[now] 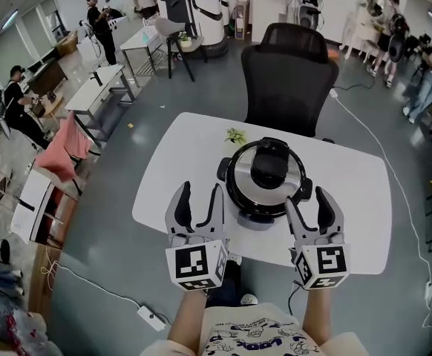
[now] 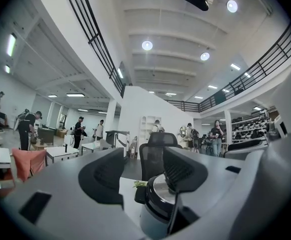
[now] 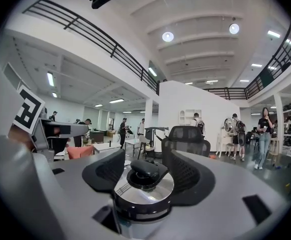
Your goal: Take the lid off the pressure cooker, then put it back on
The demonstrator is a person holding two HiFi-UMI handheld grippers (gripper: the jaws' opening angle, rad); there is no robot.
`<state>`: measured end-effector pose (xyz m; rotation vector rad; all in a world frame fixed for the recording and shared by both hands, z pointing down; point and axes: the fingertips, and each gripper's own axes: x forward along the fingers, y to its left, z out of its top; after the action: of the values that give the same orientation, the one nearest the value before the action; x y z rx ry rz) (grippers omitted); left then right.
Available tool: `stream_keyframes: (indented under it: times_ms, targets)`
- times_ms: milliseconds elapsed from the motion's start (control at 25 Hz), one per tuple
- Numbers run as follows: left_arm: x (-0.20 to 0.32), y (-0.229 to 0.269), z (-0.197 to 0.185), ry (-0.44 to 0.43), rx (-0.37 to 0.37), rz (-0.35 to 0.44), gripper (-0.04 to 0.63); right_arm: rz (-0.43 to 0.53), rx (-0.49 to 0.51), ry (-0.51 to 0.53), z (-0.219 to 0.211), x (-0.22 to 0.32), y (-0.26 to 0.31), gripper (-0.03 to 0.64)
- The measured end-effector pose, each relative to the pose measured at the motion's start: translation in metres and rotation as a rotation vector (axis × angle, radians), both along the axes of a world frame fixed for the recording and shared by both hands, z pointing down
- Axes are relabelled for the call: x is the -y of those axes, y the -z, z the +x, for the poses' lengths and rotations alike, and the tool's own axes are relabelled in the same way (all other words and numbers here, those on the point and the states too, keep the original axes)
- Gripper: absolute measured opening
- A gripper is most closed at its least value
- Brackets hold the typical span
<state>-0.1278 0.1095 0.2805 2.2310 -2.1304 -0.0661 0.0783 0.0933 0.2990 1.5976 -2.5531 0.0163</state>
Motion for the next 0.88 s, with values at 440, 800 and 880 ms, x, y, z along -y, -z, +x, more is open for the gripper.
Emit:
stream_keyframes:
  times_ms: [440,800,880]
  targets:
    - [0.108,-0.004,-0.018,-0.065,-0.024,-0.035,0.238,-0.077,-0.03,0.035,-0.033,0.091,-0.009,0.324]
    - [0.171,-0.019,-0.027,-0.143,-0.036,-0.065,0.238,-0.149,-0.008,0.024,-0.049,0.137,-0.029,0.342]
    - [0.179,-0.024,-0.029,-0.156,-0.036,-0.073,0.238,-0.16,0.002,0.019,-0.051,0.142,-0.033,0.344]
